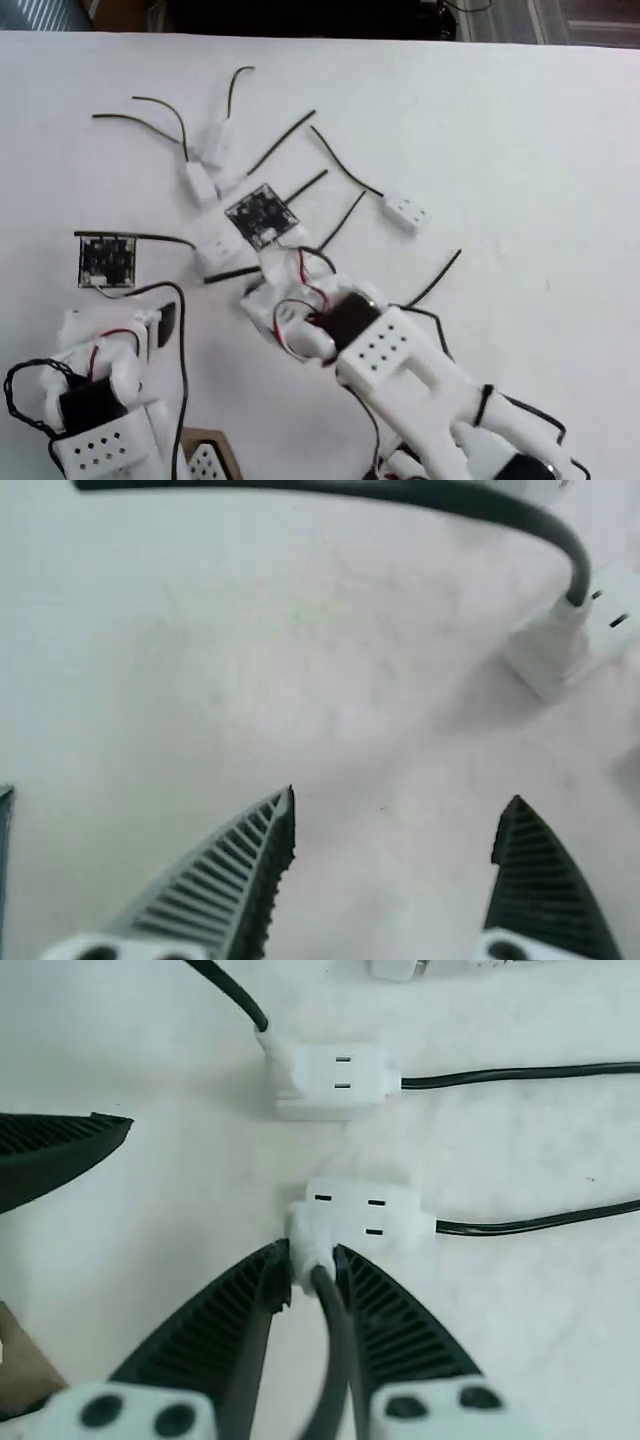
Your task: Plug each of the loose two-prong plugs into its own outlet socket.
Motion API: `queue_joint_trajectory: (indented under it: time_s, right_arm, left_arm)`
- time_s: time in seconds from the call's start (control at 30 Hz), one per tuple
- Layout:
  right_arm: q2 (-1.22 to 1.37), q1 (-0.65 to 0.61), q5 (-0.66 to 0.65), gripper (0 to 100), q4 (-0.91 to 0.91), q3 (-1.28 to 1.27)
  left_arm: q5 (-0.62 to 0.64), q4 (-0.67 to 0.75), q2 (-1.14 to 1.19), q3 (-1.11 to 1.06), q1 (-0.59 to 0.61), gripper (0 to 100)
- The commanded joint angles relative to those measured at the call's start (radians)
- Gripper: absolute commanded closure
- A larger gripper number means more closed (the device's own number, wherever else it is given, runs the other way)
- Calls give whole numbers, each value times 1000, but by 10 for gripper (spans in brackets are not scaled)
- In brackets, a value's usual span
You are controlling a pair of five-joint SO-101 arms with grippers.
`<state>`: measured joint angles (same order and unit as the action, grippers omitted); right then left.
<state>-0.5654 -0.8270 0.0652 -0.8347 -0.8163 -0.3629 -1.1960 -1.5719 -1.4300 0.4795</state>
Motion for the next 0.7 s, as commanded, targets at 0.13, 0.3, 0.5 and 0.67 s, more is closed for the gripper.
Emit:
queue_joint_trajectory:
  time_s: [0.13, 0.3, 0.5, 0.67]
  right_arm:
    - [222, -8, 71, 981, 22, 144]
    - [314, -7, 72, 981, 91, 150]
    - [341, -2, 72, 981, 113, 150]
    - [344, -2, 66, 981, 113, 147]
  left_arm:
    - [9, 12, -12, -5, 10, 687]
    - [8, 12, -12, -5, 10, 687]
    - [6, 12, -12, -6, 10, 687]
    - [6, 12, -12, -6, 10, 687]
